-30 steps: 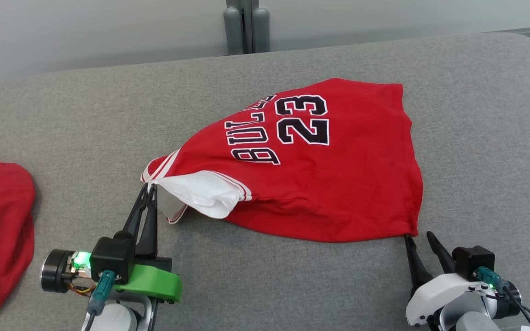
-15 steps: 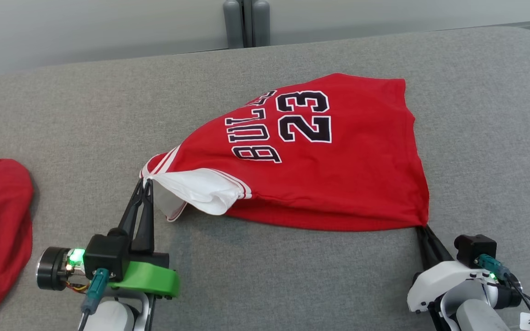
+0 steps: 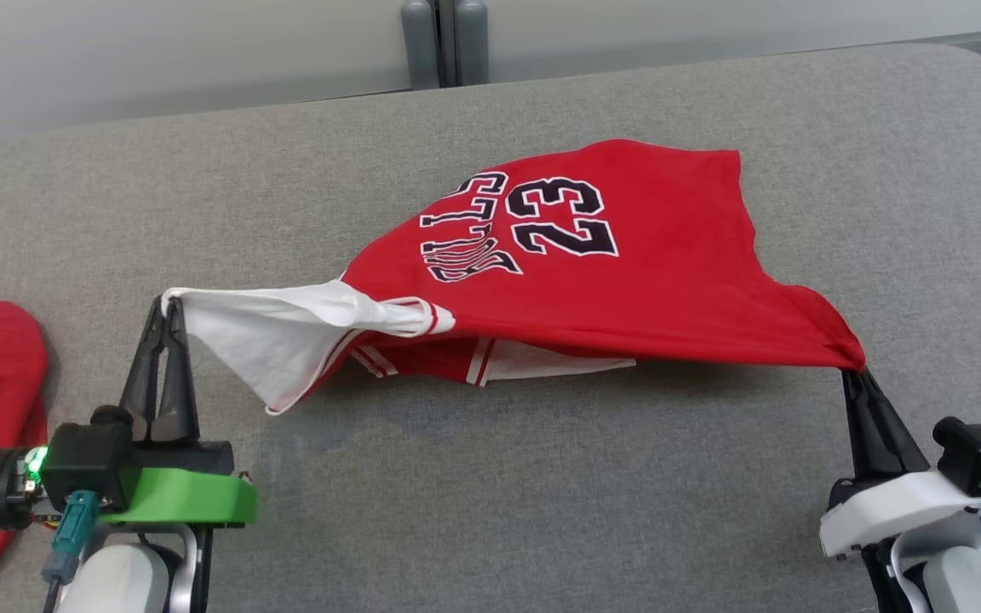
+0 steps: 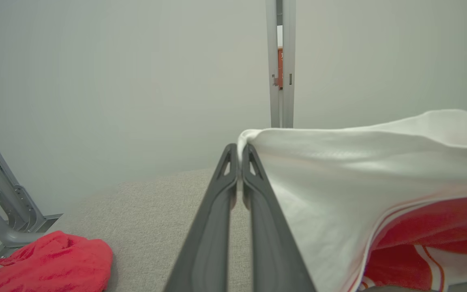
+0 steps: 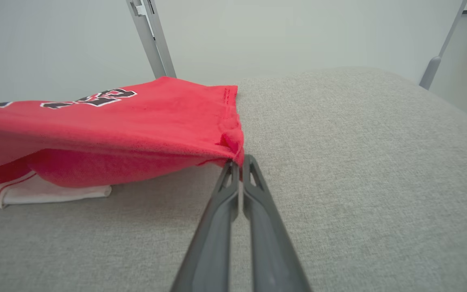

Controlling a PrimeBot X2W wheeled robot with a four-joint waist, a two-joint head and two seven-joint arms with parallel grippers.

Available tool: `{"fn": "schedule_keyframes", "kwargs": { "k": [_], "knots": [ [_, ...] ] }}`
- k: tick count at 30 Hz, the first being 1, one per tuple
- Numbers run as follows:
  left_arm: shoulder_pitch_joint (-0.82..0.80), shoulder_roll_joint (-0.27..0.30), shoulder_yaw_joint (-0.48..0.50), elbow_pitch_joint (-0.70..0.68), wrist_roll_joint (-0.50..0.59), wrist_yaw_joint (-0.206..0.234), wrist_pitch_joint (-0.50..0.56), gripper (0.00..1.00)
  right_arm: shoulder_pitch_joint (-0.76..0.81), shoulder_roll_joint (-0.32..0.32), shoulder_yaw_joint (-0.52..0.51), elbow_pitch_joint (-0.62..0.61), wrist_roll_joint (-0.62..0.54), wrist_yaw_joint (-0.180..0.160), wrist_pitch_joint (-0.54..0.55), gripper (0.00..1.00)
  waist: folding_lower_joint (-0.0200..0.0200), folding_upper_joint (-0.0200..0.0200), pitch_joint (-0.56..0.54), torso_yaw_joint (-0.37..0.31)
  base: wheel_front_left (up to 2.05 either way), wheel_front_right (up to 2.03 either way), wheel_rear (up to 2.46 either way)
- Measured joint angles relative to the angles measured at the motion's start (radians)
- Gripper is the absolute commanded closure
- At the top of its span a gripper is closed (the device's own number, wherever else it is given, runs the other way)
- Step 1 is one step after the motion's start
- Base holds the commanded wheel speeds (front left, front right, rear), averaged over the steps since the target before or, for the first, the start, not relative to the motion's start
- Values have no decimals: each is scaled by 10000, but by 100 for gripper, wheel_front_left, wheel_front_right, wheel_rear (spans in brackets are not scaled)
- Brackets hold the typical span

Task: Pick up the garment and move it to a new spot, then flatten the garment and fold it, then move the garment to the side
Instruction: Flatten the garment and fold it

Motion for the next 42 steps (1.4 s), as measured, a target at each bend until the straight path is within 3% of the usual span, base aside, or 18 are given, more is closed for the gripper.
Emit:
{"fn": "schedule_keyframes", "kwargs": {
  "k": [2, 5, 6, 8, 9, 14, 22, 33, 34, 35, 36, 41, 42],
  "knots": [
    [57, 23, -182, -121, -15, -504, 0, 100, 252, -251, 217, -31, 6, -4, 0, 100, 0, 0, 52, -47, 0, 0, 0],
    [303, -6, -343, 150, -56, -830, 0, 100, 450, -443, 777, 167, 65, -4, 0, 100, 0, 0, 149, -101, 0, 0, 0],
    [366, -56, -393, 244, -73, -895, 0, 100, 473, -514, 999, 293, 69, -4, 0, 92, 0, 0, 181, -116, 0, 0, 0],
    [385, -207, -389, 364, -77, -953, 0, 100, 543, -583, 1185, 621, 75, -4, 0, 45, 0, 0, 246, -124, 0, 0, 0],
    [385, -278, -372, 431, -77, -968, 0, 100, 595, -594, 1239, 834, 75, -4, 0, 0, 0, 0, 281, -119, 0, 0, 0],
    [383, -543, -299, 625, -25, -1208, 0, 100, 868, -514, 1415, 1164, 134, -6, 0, 0, 0, 0, 374, -34, 0, 0, 0],
    [376, -813, -178, 786, 207, -1488, 0, 100, 1151, -399, 1421, 276, 405, -6, 0, 0, 0, 0, 337, 44, 0, 0, 0],
    [366, -1093, -215, 1043, 487, -1818, 0, 100, 143, 176, 489, 1239, -1068, -6, 548, 0, 0, 0, 269, 150, 0, 0, 0],
    [361, -1127, -222, 1066, 502, -1835, 0, 100, 64, 190, 420, 1319, -1233, -6, 667, 16, 0, 0, 264, 178, 0, 0, 0],
    [360, -1156, -228, 1076, 523, -1843, 0, 100, 28, 186, 382, 1373, -1348, -6, 742, 42, 0, 0, 258, 200, 0, 0, 0],
    [360, -1195, -224, 1081, 568, -1848, 0, 100, 12, 213, 267, 1406, -1459, -6, 811, 58, 0, 0, 250, 228, 0, 0, 0],
    [363, -1287, -123, 1081, 639, -1916, 0, 100, 189, 378, -136, 1091, -1893, -6, 1198, 99, 0, 0, 191, 339, 0, 0, 0],
    [366, -1296, -104, 1083, 648, -1918, 0, 100, 275, 405, -163, 982, -1910, -6, 1258, 100, 0, 0, 181, 345, 0, 0, 0]
  ]
}}
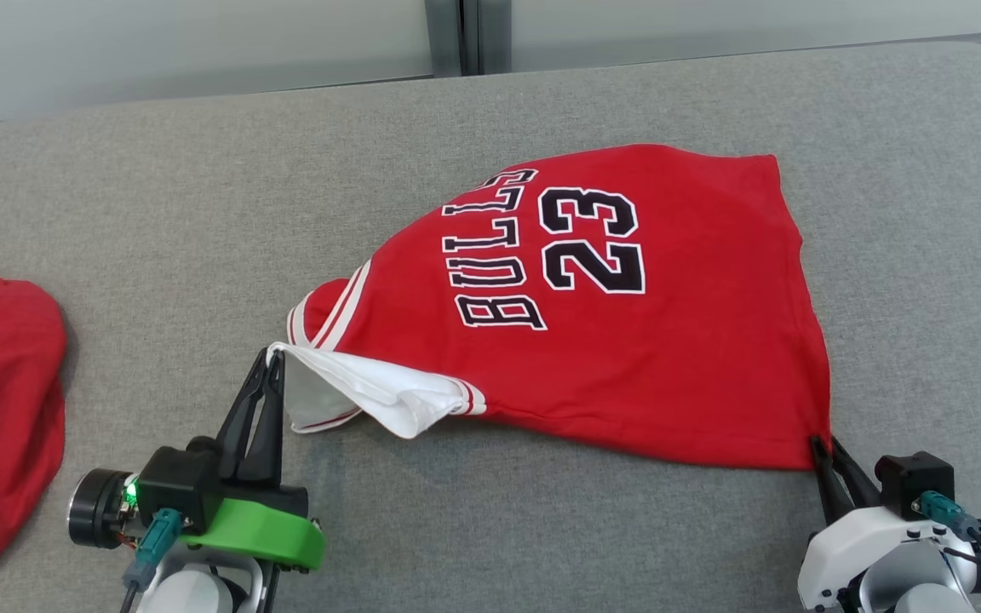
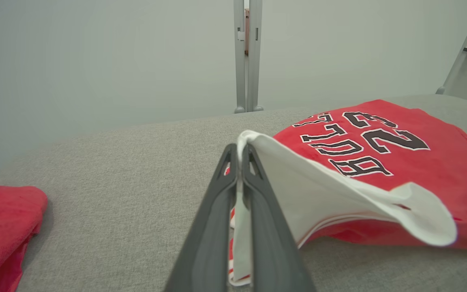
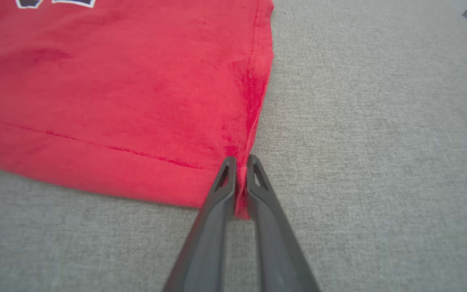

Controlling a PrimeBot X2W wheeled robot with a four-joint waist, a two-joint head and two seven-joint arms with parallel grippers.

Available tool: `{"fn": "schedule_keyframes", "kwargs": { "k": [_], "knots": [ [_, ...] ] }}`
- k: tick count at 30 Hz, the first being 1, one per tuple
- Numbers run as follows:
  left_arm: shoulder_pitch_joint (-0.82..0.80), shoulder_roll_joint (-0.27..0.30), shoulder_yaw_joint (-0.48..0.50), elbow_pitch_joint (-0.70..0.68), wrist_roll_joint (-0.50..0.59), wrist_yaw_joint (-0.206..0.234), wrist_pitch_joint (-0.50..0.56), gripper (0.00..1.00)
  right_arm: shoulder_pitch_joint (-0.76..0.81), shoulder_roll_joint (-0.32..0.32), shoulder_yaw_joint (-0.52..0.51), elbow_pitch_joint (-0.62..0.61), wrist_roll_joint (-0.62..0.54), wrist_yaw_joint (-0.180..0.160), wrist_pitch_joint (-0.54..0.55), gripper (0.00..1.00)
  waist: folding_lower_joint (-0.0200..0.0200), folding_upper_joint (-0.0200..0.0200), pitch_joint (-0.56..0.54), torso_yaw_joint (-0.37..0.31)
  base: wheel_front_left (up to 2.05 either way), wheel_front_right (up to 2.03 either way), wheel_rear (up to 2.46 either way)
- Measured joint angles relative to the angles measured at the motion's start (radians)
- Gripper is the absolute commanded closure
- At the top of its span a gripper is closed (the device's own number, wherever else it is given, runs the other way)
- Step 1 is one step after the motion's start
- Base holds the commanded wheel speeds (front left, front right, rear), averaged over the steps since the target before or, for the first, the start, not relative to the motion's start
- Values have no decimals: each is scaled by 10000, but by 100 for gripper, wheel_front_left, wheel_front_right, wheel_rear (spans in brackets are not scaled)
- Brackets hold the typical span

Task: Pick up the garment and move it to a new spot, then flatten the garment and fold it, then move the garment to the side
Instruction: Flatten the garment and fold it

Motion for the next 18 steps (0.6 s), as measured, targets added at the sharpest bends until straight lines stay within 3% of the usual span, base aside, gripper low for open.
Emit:
{"fn": "schedule_keyframes", "kwargs": {
  "k": [8, 12, 14, 18],
  "knots": [
    [22, -234, 491, -186, -146, -159, 0, 100, 642, 213, -378, -1373, 224, 0, 385, 100, 0, 0, -101, -30, 0, 0, 0],
    [17, -466, 1325, -740, -1302, -731, 0, 100, 682, 267, -362, -2560, 2451, -2, 322, 100, 0, 0, -253, -52, 0, 0, 0],
    [-61, -209, 1565, -941, -1716, -984, 44, 100, 672, -341, 182, -3304, 3684, 0, 343, 100, 0, 0, -346, -72, 0, 0, 0],
    [-989, 430, 1661, -1605, -2500, -1340, 876, 100, 482, -2259, 614, -4485, 6073, 0, 119, 100, 0, 0, -597, -100, 0, 0, 0]
  ]
}}
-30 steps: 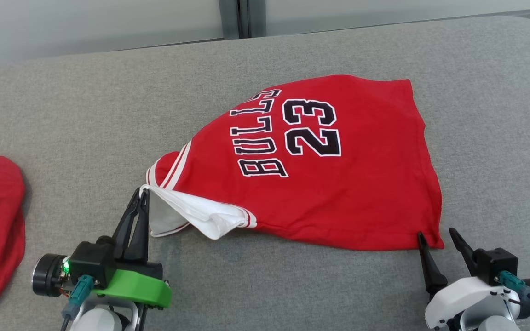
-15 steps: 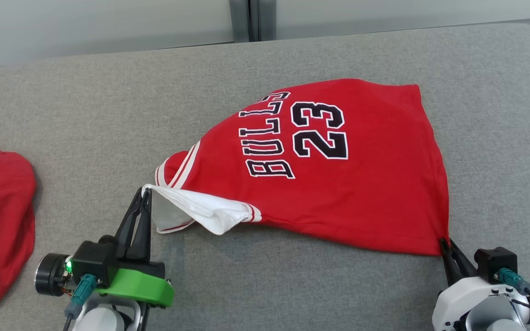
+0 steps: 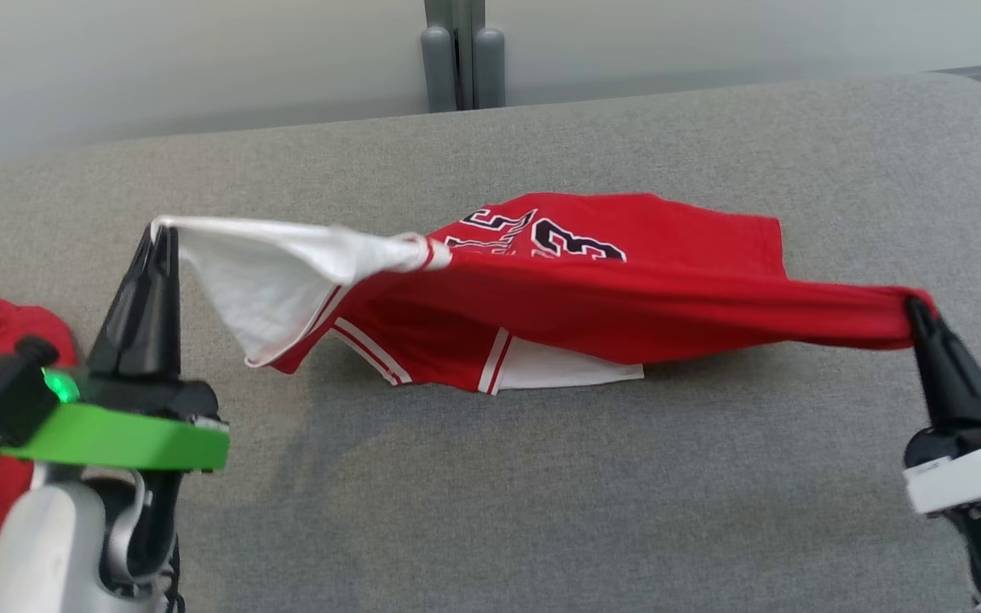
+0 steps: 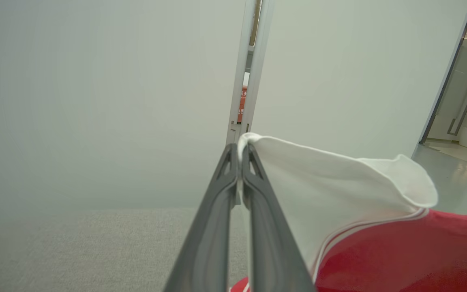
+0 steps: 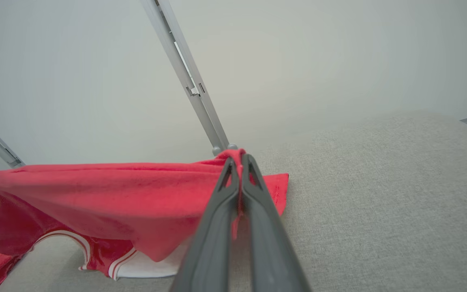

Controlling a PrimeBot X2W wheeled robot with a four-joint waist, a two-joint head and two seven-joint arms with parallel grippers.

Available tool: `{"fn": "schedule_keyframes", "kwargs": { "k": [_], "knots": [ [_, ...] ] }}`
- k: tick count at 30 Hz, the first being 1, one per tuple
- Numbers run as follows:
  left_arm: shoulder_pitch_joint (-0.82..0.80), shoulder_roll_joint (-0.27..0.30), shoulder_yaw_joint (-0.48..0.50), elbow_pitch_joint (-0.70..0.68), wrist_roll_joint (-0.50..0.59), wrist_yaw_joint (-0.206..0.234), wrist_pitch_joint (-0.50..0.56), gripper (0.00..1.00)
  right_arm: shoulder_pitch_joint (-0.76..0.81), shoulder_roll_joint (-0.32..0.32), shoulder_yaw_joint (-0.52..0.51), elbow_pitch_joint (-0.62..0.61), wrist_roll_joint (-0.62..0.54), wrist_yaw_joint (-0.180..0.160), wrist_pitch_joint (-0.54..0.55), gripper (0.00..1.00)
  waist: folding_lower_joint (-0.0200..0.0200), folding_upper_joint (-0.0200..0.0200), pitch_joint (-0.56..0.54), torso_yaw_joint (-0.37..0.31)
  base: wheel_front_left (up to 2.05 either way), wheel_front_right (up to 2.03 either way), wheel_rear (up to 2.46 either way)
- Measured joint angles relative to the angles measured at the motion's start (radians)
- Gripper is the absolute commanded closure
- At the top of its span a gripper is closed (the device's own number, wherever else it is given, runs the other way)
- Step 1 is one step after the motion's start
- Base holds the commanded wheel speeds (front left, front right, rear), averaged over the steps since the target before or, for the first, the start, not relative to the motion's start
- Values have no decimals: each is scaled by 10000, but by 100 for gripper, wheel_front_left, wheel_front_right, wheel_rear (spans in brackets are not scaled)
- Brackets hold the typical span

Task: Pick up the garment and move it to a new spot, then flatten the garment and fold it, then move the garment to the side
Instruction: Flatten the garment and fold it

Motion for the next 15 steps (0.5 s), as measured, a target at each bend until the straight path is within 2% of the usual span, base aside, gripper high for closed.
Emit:
{"fn": "schedule_keyframes", "kwargs": {
  "k": [4, 8, 15],
  "knots": [
    [-1228, 784, -232, -849, -884, -167, 1202, 100, -568, -1538, 25, -681, 1680, 0, 8, 100, 0, 0, -279, -13, 0, 0, 0],
    [-2791, 1588, -372, -1776, -1927, -203, 2458, 100, -1504, -2796, -276, -1170, 2941, 0, 171, 100, 0, 0, -489, -44, 0, 0, 0],
    [-5724, 2955, -694, -2798, -2941, -217, 4015, 100, -3919, -4748, -280, -1220, 3538, 0, 878, 100, 0, 0, -357, -193, 0, 0, 0]
  ]
}}
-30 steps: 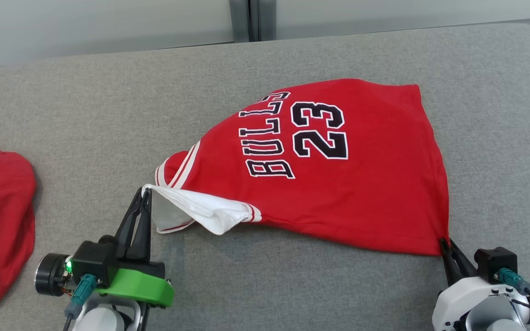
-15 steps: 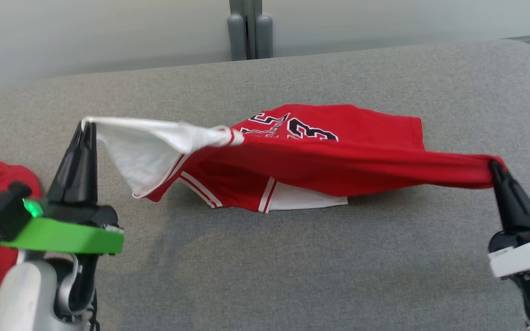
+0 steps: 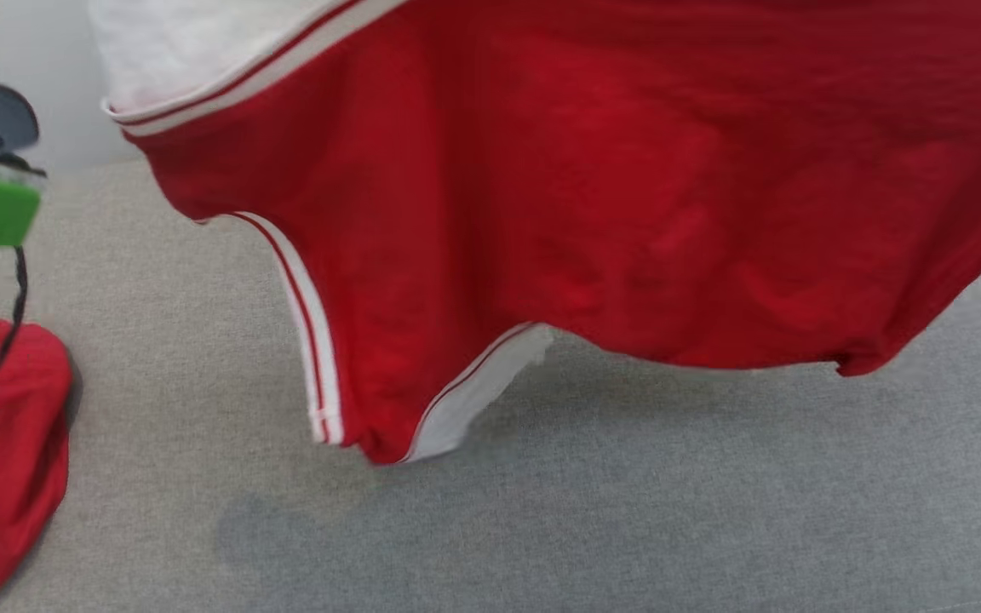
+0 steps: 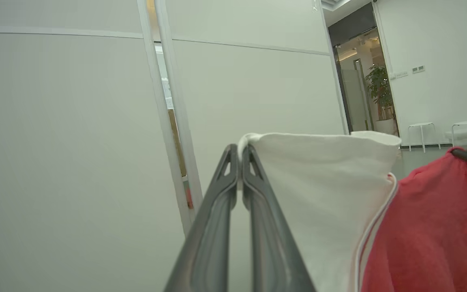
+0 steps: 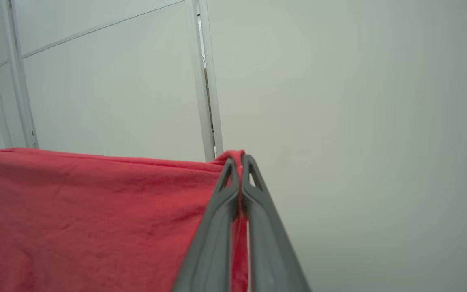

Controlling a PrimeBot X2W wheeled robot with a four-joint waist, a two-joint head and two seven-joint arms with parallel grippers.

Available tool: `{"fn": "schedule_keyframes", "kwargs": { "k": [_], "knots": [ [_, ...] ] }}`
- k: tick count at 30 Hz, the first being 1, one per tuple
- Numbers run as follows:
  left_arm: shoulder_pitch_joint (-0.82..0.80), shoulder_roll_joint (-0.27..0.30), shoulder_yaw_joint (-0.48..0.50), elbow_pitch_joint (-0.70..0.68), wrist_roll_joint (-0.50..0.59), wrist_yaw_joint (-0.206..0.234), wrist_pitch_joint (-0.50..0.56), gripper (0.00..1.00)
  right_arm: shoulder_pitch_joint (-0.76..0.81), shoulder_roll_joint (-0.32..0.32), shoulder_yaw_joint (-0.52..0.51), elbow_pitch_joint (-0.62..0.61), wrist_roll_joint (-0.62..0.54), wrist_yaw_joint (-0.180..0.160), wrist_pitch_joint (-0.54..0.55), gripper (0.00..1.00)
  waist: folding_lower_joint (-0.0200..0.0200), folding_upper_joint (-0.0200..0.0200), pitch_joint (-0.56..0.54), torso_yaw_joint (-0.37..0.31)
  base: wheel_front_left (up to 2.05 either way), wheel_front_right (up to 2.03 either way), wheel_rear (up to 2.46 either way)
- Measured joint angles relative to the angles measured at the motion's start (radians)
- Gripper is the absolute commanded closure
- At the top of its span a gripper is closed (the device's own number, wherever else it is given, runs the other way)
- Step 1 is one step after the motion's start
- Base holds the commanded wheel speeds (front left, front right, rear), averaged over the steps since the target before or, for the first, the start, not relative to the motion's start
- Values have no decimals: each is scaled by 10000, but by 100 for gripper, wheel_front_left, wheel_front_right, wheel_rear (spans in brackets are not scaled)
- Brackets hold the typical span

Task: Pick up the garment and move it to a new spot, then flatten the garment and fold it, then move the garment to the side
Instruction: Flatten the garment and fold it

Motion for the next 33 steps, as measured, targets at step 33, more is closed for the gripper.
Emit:
{"fn": "schedule_keyframes", "kwargs": {
  "k": [33],
  "knots": [
    [-7897, -1012, -3277, 7386, 2150, -27, -4888, 100, -10918, 2681, 4677, 8953, -5137, -2, -2215, 100, 3, 0, 5732, 615, 0, 0, 0]
  ]
}}
